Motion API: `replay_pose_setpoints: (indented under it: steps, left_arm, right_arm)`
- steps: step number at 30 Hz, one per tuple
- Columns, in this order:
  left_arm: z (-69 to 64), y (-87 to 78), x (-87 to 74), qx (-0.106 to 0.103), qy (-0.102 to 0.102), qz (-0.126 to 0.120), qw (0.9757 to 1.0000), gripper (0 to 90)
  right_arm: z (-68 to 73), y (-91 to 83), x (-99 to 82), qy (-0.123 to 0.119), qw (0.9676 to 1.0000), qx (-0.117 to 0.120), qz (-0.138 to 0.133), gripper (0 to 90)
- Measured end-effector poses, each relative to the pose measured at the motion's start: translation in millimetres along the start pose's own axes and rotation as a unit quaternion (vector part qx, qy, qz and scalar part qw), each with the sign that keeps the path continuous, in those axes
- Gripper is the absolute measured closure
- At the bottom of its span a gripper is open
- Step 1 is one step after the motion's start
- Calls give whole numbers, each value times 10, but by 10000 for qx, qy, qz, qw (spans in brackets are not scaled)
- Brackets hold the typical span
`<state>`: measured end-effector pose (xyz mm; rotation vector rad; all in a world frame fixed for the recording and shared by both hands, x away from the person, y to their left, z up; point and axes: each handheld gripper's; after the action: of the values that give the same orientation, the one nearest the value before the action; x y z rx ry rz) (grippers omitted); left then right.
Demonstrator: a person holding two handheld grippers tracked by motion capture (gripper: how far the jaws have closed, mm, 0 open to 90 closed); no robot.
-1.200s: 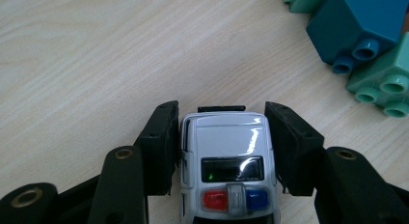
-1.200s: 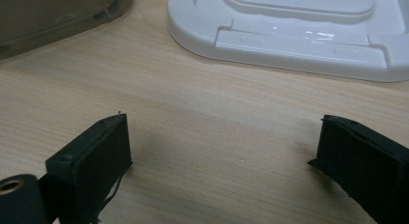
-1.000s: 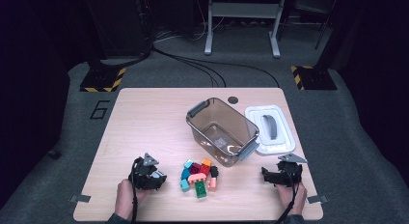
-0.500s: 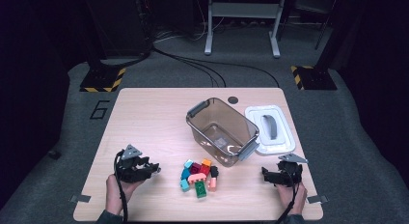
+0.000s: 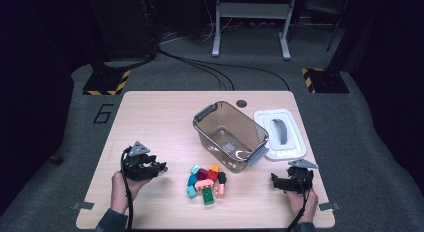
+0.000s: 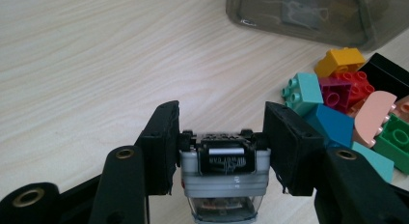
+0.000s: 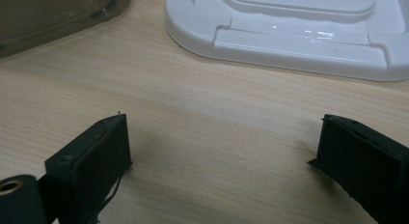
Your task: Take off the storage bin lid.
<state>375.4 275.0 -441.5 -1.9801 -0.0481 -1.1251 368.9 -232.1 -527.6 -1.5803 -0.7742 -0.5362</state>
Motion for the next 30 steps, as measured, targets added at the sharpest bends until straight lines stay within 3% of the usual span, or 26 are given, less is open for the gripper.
replay_pose_setpoints:
  steps: [19, 30]
  left_arm:
    - [-3, -24, 542, 1, 514, 114, 9986, 486]
    - [-21, -27, 886, 21, 657, 57, 9978, 486]
  right_arm:
    - [27, 4, 1, -30, 10000, -49, 20, 28]
    - [26, 6, 2, -32, 10000, -49, 15, 28]
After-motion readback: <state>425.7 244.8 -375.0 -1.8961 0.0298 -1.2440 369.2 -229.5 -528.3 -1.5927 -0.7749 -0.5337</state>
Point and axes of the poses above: each handheld gripper's, and its own axes: y roughly forward along the jaws, x roughly out of its top, z roughly to its left, and after that the axes turned 15 degrees about -x, right-handed
